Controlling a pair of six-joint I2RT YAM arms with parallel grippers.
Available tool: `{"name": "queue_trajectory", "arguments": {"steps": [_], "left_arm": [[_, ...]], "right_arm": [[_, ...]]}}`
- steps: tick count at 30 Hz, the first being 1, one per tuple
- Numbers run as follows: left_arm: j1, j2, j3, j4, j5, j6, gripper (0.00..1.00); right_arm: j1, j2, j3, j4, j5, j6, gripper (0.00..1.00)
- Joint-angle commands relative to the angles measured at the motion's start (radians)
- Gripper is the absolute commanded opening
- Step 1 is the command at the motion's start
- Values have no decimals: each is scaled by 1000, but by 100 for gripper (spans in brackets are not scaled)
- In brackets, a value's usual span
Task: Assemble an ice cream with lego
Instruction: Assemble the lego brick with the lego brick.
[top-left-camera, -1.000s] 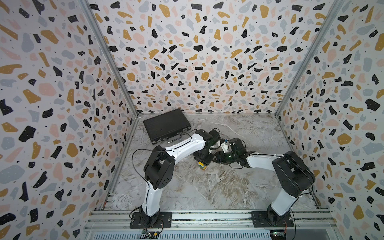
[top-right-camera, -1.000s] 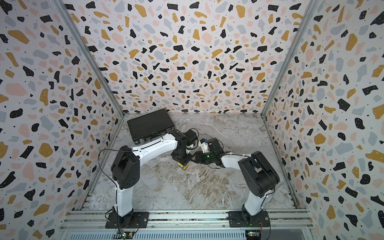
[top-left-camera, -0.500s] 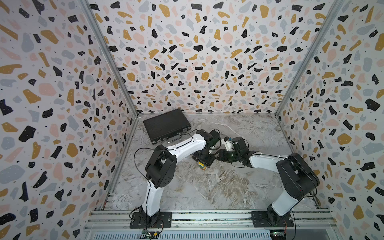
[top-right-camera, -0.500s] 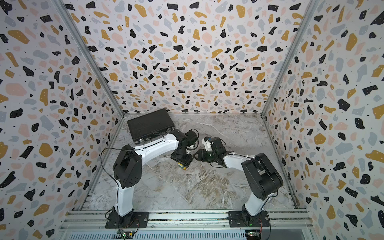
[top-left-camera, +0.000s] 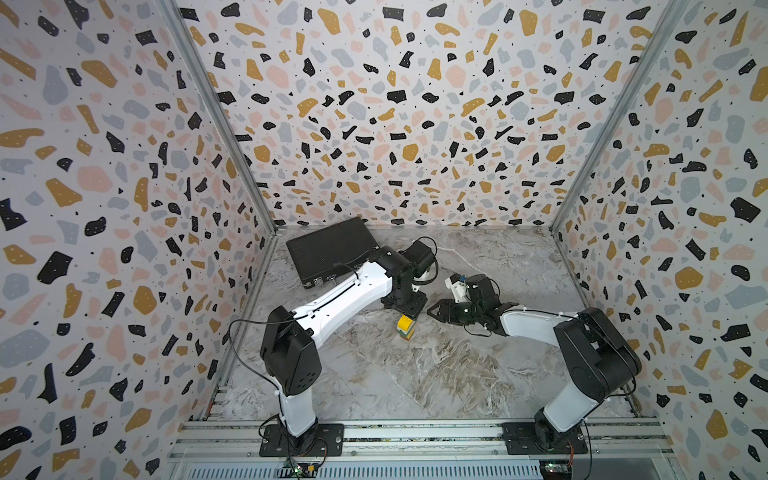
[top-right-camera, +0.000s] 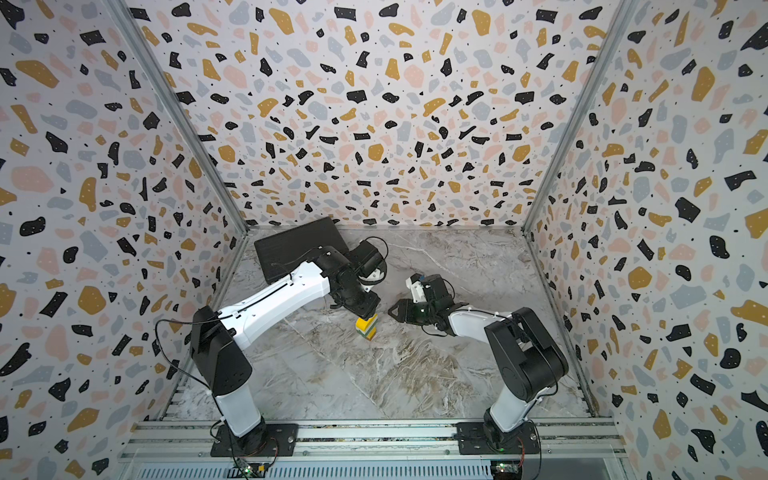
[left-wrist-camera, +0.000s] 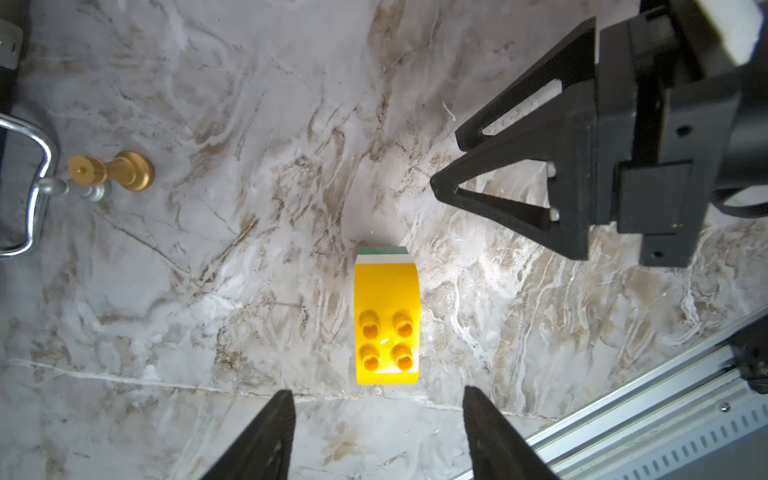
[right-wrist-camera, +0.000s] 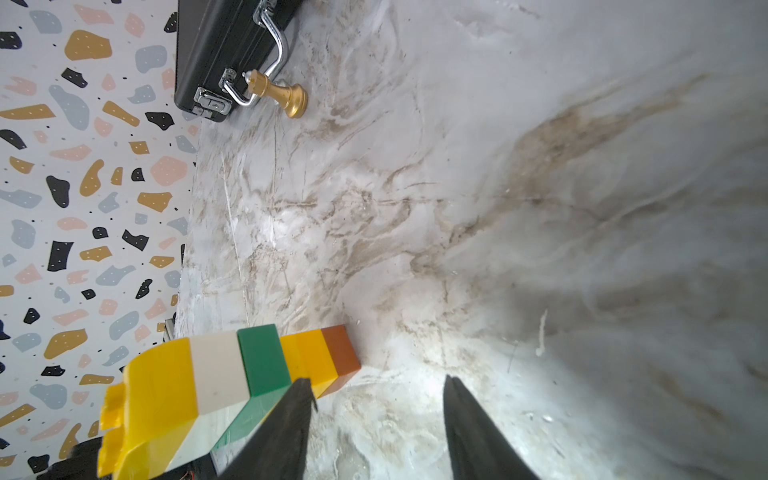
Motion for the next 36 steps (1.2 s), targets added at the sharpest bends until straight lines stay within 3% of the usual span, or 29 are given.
{"name": "queue_trajectory", "arguments": {"steps": [1, 7, 19, 25, 36], "left_arm": [[10, 20, 4, -19, -15, 7, 50], [26, 43, -30, 20, -5, 6, 43], [29, 48, -178, 82, 4, -7, 41], [30, 37, -150, 71, -13, -9, 42], [28, -6, -19, 69, 16, -17, 77]], "right_arm": [[-4, -34, -3, -4, -1, 0, 53], [-4, -32, -1, -6, -5, 0, 50], [-4, -32, -1, -6, -7, -1, 49], [-3, -37, -3, -6, -3, 0, 49], [-7, -50, -9, -4, 7, -1, 50]]}}
